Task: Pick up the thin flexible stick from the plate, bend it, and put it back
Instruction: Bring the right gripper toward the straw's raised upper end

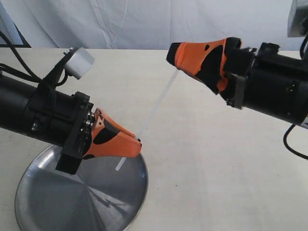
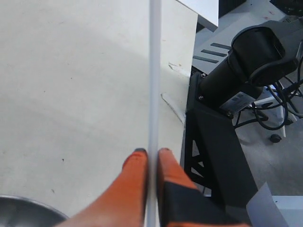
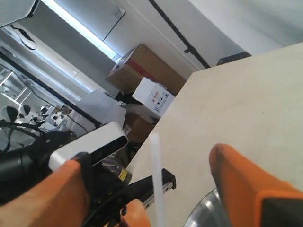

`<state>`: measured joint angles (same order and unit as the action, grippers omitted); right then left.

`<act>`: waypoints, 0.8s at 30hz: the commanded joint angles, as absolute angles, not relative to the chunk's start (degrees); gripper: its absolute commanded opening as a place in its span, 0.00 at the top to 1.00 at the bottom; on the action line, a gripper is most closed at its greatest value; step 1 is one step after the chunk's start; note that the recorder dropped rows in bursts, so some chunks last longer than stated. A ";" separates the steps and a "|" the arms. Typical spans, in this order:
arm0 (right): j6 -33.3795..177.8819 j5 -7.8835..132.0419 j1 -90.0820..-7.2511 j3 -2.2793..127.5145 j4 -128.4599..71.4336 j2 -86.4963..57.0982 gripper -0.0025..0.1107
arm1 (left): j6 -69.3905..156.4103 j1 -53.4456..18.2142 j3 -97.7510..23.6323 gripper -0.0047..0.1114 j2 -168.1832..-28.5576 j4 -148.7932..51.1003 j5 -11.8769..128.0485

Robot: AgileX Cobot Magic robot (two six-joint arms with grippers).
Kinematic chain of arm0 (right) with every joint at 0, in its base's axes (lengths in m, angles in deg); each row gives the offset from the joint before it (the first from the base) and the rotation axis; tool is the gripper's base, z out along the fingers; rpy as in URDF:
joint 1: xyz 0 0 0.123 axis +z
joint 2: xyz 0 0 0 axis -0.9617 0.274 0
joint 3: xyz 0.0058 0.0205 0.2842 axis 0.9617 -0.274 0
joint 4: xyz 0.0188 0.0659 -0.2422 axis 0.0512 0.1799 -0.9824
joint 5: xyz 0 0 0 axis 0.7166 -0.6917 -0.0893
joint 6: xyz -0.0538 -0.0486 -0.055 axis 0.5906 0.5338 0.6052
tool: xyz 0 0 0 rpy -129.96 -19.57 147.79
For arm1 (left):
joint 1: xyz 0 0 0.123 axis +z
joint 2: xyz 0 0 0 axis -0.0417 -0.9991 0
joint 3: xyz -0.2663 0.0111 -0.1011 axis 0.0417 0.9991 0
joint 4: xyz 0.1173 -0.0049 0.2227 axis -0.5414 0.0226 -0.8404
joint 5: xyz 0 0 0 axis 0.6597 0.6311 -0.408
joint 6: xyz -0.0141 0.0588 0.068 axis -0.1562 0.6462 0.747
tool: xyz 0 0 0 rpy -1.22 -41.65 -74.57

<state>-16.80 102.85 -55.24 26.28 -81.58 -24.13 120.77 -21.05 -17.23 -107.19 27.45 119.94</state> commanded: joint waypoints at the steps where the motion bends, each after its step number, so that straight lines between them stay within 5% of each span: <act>1: -16.40 108.61 -55.05 26.83 -82.31 -20.17 0.37 | 121.08 -21.20 -17.38 0.96 -106.56 28.37 120.85; 8: -14.96 106.24 -51.12 28.88 -82.04 -16.62 0.38 | 121.36 -21.20 -17.38 0.96 -106.56 29.04 120.85; 10: -14.96 103.97 -49.83 30.15 -82.04 -15.65 0.47 | 121.52 -21.20 -17.38 0.96 -106.56 29.03 120.85; 15: -14.96 102.86 -48.63 31.35 -81.82 -14.32 0.95 | 122.55 -21.20 -17.38 0.96 -106.56 29.03 120.85; 16: -14.96 102.86 -48.63 31.35 -81.82 -14.29 0.98 | 122.55 -21.20 -17.38 0.96 -106.56 29.03 120.85; 24: -12.33 98.92 -48.63 31.35 -81.82 -14.29 0.98 | 125.31 -21.20 -17.38 0.96 -106.56 30.88 123.69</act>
